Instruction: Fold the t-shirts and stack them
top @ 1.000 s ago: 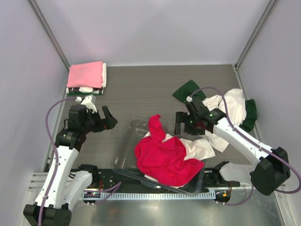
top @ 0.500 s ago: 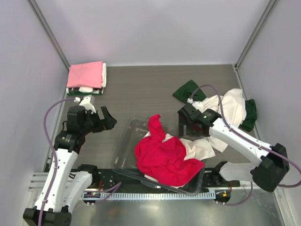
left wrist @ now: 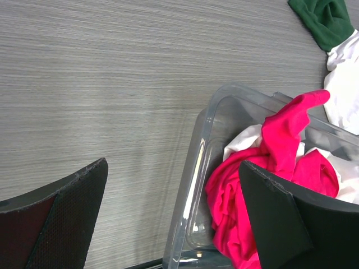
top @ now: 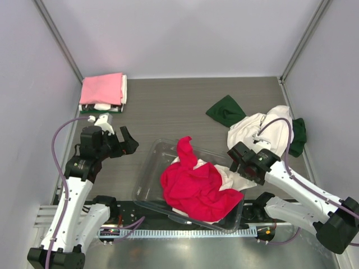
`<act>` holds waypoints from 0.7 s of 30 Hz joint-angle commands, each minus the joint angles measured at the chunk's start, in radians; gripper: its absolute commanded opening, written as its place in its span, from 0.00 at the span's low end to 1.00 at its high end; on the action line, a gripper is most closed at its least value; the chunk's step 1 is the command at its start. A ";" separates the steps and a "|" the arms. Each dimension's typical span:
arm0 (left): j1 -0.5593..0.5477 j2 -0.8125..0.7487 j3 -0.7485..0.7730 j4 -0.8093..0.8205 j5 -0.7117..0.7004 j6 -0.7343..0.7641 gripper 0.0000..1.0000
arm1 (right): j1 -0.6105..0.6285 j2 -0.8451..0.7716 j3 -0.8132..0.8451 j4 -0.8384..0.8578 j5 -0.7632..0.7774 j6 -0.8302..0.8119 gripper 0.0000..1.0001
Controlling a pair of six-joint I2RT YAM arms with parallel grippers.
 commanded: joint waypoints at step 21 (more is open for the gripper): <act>-0.006 0.042 0.393 -0.228 -0.060 -0.033 1.00 | 0.107 0.577 0.496 0.525 -0.348 -0.235 0.01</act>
